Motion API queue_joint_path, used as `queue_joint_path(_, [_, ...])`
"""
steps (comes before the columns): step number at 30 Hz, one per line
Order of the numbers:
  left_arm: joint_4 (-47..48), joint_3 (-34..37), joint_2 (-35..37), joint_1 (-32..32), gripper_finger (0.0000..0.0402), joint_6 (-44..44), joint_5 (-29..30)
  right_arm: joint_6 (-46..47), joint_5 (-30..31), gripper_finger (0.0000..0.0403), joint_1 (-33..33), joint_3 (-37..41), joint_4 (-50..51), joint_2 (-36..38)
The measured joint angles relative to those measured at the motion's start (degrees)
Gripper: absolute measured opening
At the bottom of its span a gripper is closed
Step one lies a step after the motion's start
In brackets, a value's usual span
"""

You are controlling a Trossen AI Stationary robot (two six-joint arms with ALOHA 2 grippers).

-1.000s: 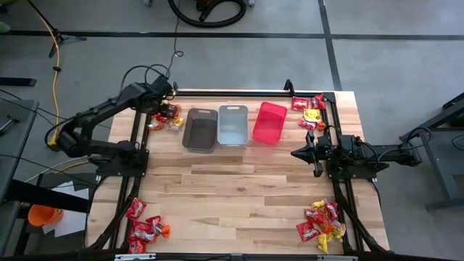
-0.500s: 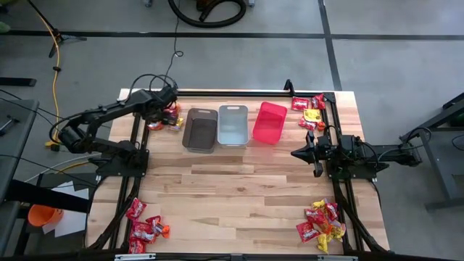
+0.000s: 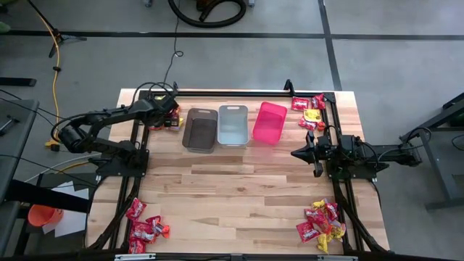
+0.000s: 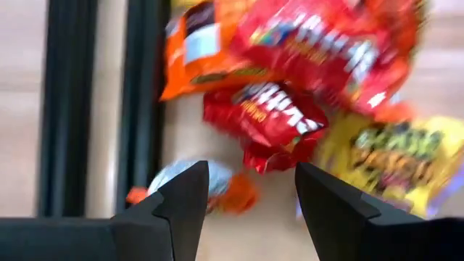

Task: Sort candy
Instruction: Put the top left red candy into the gray bin

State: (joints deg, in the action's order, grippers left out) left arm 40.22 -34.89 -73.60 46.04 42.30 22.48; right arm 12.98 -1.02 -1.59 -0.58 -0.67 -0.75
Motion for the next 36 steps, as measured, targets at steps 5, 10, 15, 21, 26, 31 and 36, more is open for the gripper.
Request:
queue_joint_path(5, [-8.60,1.93,0.00,-0.08,0.0195,0.40,1.09,0.01,-0.02,0.0000,-0.01,0.00,-0.01,0.01])
queue_joint_path(10, [-8.75,2.58,0.00,-0.06,0.0195,1.13,2.25,0.01,-0.01,0.0000,-0.01,0.00,-0.02,0.01])
queue_joint_path(15, [-10.00,4.97,0.00,-0.04,0.0172,1.43,2.04,-0.01,-0.02,0.0000,0.01,0.00,0.00,0.01])
queue_joint_path(21, [-13.49,7.80,0.00,0.00,0.0064,1.60,0.29,-0.01,-0.02,0.0000,0.00,0.00,-0.01,0.01])
queue_joint_path(26, [-13.02,7.68,1.33,0.00,0.0012,-0.45,-2.40,0.01,-0.02,0.0000,0.00,0.00,-0.01,0.01])
queue_joint_path(31, [-8.31,5.30,6.83,0.00,0.0003,-4.76,-4.47,0.01,0.00,0.0000,-0.01,0.00,0.00,0.01])
queue_joint_path(36, [-3.18,0.93,15.35,0.00,0.0001,-7.98,-7.23,0.00,-0.02,0.0000,0.00,0.00,-0.01,0.01])
